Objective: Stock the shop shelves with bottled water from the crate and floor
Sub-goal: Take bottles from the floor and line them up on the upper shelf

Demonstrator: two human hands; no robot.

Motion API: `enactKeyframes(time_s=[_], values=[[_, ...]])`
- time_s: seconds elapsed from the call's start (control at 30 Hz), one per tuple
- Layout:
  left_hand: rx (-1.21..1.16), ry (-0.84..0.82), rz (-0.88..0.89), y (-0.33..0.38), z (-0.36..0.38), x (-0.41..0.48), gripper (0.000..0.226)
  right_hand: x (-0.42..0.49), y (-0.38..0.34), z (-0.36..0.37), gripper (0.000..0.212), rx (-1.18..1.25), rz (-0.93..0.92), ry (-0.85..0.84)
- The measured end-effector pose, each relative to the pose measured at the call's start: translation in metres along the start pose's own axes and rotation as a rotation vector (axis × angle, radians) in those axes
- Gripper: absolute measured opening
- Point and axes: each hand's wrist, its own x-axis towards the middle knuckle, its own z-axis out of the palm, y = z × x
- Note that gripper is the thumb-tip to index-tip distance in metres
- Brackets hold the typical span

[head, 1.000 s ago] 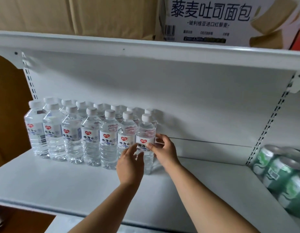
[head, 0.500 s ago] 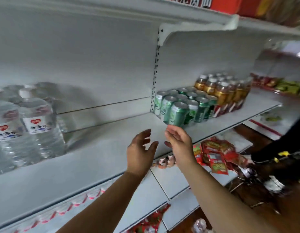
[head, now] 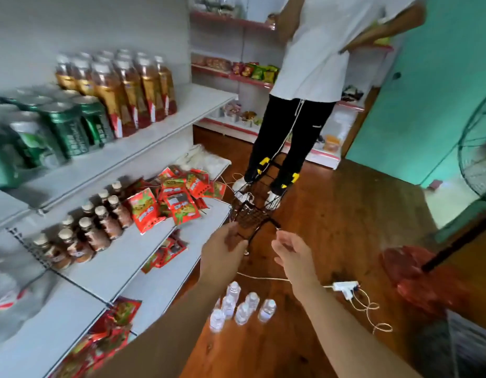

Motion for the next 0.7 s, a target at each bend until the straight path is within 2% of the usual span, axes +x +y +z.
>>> enactKeyframes(time_s=[0.17, 0.37, 0.57, 0.7], values=[[0.104, -0.160, -0.060, -0.010, 0.070, 0.009, 0.044, 0.025, 0.055, -0.055, 0.027, -0.054, 0.170, 0.078], [0.224, -0.397, -0.123, -0.052, 0.127, 0.064, 0.042, 0.073, 0.106, -0.066, 0.035, -0.118, 0.322, 0.114], [0.326, -0.660, -0.184, -0.136, 0.193, 0.131, 0.043, 0.139, 0.184, -0.061, 0.042, -0.224, 0.543, 0.164], [0.369, -0.739, -0.307, -0.223, 0.240, 0.150, 0.050, 0.177, 0.266, -0.059, 0.048, -0.244, 0.687, 0.172]])
